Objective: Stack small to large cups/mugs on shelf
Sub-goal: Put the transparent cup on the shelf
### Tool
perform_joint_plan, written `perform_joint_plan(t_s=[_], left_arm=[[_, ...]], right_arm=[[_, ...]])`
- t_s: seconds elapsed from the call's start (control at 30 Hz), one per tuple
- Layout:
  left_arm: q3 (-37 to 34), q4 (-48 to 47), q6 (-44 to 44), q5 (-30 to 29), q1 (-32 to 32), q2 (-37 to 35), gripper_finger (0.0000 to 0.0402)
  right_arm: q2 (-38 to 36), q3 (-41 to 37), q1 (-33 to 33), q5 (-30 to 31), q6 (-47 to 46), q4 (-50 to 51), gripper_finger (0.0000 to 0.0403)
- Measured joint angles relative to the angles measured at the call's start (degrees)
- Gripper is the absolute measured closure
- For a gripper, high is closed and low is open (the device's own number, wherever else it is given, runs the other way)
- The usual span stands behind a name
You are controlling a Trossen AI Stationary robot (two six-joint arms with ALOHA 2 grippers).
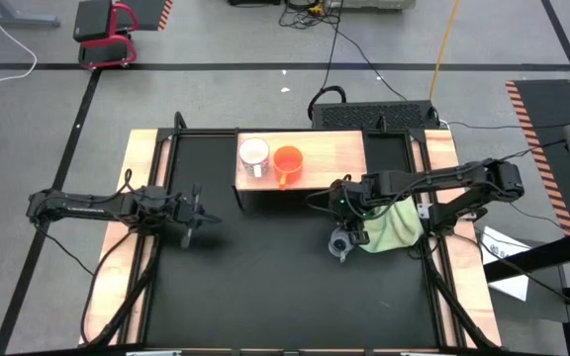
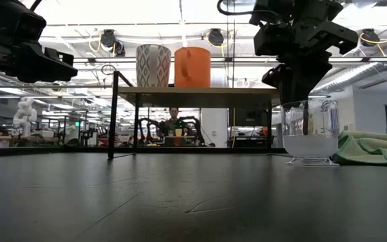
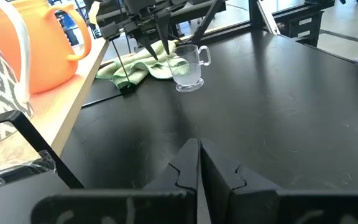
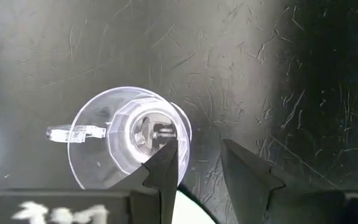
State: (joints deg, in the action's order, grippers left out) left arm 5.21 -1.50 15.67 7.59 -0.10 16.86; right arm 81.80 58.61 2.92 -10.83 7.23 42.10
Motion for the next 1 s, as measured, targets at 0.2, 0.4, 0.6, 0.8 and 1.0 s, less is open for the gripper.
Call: perform_joint_plan(t_s=[0.2, 0.4, 0.6, 0.8, 1.0], left_arm=[[0.0, 0.0, -0.1, 0.0, 0.0, 0.0, 0.0387], [0.0, 0.0, -0.4, 0.0, 0.0, 0.0, 0.0399], [0.0, 0.0, -0.4, 0.0, 0.0, 0.0, 0.0381], [0.0, 0.0, -0.7, 0.0, 0.0, 0.0, 0.0370], [0.0, 0.1, -0.7, 0.0, 0.0, 0.0, 0.0369]], right_arm=[[0.0, 0.0, -0.3, -0.4, -0.7, 0.6, 0.0288], [0.0, 0.0, -1.2, -1.4, -1.2, 0.6, 0.0288], [0.0, -1.1, -1.1, -1.3, -1.5, -1.6, 0.0288], [0.0, -4.3, -1.2, -1.0, -1.6, -3.8, 0.0288], [0.0, -4.3, -1.2, -0.9, -0.7, -4.7, 0.0289]])
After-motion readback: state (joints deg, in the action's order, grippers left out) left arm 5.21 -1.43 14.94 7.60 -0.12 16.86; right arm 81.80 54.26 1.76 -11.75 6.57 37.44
